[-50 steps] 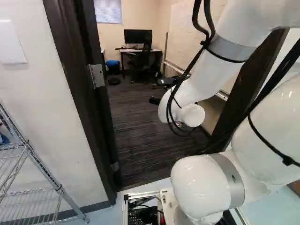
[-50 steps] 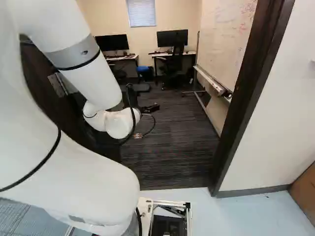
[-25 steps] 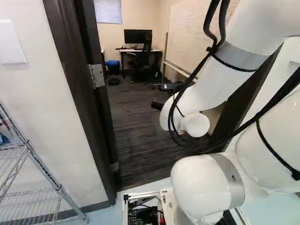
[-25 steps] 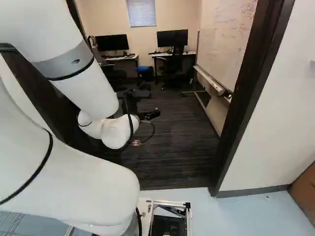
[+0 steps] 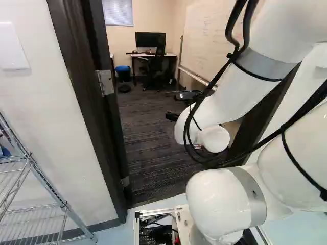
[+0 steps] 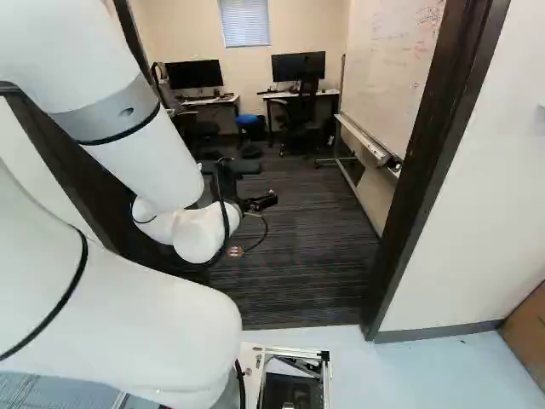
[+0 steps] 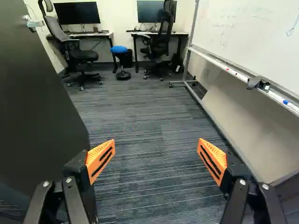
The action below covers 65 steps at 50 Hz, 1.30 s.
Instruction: Open the door and move inside
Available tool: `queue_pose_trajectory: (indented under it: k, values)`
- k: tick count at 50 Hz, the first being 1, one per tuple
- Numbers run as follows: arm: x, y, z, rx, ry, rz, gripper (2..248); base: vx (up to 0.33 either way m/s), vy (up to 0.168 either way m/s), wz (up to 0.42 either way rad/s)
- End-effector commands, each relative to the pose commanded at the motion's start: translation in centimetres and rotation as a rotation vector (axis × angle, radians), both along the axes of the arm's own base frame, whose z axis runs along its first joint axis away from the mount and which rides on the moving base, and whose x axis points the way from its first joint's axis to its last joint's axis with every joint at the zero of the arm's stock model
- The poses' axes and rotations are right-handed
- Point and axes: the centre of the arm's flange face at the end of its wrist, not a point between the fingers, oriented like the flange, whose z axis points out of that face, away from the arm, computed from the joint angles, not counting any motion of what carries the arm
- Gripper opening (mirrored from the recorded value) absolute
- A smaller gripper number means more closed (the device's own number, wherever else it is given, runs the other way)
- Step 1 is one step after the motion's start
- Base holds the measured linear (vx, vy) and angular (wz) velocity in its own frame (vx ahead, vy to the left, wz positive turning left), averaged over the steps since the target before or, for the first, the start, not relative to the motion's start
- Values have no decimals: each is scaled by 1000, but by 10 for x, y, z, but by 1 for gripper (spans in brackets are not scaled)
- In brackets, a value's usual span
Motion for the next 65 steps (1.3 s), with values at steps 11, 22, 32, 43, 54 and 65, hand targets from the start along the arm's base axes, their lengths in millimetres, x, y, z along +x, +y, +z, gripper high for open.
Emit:
queue_pose_trajectory:
  k: [11,22,32,43,54,65]
  values:
    - [0,0,0,0,0,0,247,44,-15,5]
    - [0,0,0,0,0,0,247,79,-37,3]
    - [0,0,0,0,0,0,247,124,-61,0]
    - [0,0,0,0,0,0,247,144,-57,-4]
    - [0,0,0,0,0,0,247,158,-45,-4]
    - [0,0,0,0,0,0,247,177,-35,-9]
